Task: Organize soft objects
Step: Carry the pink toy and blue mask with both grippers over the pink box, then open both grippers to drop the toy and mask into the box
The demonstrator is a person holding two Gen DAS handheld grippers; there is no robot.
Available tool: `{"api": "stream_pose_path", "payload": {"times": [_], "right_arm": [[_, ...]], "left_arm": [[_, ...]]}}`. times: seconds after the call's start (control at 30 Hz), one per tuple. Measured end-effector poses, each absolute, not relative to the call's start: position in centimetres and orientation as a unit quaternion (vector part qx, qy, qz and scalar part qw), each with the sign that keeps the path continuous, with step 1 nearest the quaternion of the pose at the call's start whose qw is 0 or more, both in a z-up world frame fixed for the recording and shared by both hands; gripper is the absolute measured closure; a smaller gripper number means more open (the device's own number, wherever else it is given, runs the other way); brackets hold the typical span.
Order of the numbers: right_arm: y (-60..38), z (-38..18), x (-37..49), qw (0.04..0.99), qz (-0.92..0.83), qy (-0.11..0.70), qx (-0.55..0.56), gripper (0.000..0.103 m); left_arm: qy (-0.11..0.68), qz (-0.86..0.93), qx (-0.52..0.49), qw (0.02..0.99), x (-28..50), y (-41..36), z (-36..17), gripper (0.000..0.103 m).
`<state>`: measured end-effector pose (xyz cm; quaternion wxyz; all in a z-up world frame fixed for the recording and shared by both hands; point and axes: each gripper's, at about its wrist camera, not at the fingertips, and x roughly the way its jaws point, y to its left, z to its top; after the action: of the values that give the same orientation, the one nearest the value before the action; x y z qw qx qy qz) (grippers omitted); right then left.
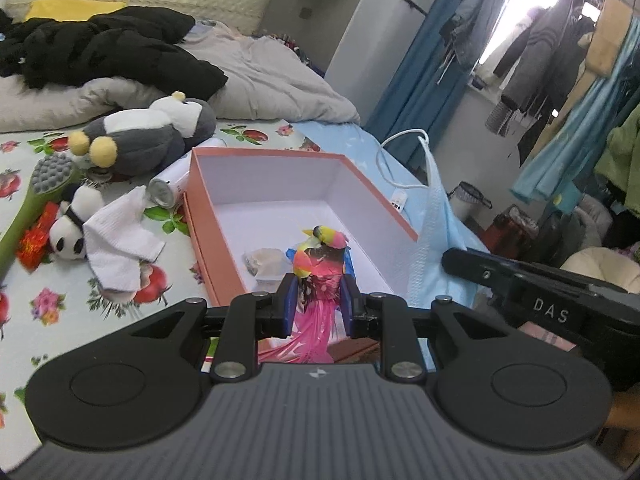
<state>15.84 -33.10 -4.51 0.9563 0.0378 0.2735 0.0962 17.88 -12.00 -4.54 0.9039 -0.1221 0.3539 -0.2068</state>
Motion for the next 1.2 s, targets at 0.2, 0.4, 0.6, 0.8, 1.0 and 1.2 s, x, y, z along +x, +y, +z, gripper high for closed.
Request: {"api": "stream_pose_path", "payload": {"times": [0.2, 0.4, 0.6, 0.8, 1.0, 1.2], "right_arm": [[-34.2, -5.2, 20.3, 0.955, 0.085, 0.282, 0.026, 0.095], [-34.5, -6.7, 24.6, 0.944, 0.085, 0.320, 0.013, 0.095], [-35.1, -9.7, 28.1, 0.924, 0.078, 0.375, 0.009, 0.095], [-35.3, -11.2, 29.4, 0.914, 0.075, 0.400, 0.013, 0.093], [-36.1, -11.3, 29.3, 0.912, 0.067, 0.404, 0.026, 0.061], [-36.5, -11.2, 27.6, 0.917, 0.068, 0.390, 0.044, 0.055]], "left_arm": [[0.354, -0.211, -0.112, 0.904, 22.2, -14.1, -5.0, 0.076], [0.382, -0.223, -0.061, 0.895, 26.7, -17.2, -6.6, 0.076], [0.423, -0.214, -0.053, 0.879, 30.4, -18.1, -9.2, 0.076], [0.449, -0.205, -0.067, 0.867, 32.2, -17.7, -10.7, 0.076], [0.443, -0.200, -0.052, 0.872, 31.5, -17.4, -10.7, 0.046], [0.420, -0.196, -0.067, 0.884, 29.4, -16.1, -9.6, 0.045]]}}
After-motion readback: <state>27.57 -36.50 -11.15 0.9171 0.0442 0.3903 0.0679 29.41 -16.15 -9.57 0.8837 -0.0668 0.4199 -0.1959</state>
